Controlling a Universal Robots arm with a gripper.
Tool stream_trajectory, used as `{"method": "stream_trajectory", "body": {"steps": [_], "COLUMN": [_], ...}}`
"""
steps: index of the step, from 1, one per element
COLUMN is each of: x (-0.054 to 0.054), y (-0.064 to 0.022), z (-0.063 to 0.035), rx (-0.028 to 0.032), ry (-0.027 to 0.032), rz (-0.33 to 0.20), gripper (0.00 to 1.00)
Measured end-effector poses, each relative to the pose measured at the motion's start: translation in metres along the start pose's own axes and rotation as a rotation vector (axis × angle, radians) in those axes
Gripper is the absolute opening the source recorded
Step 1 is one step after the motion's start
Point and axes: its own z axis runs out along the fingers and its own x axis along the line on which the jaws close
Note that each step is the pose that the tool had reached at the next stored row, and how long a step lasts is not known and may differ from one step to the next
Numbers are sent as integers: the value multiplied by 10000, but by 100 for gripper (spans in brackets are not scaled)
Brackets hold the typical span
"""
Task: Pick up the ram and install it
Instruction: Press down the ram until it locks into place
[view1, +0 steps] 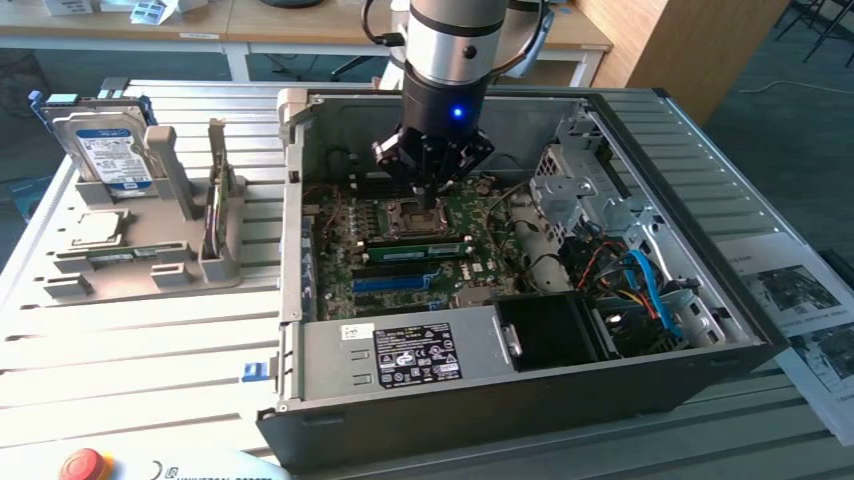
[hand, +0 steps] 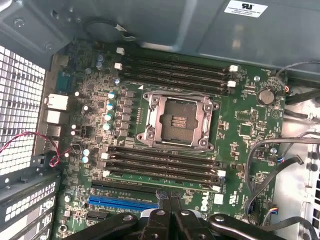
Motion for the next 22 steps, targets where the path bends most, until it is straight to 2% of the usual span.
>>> {"method": "stream_trajectory", "body": {"steps": [5,14,22], "x": [0,0,0], "y": [0,0,0], "z": [0,0,0], "rx": [0,11,12], "ry": [-2,-23,-25], "rz": [35,485,527], "gripper": [10,10,10]}}
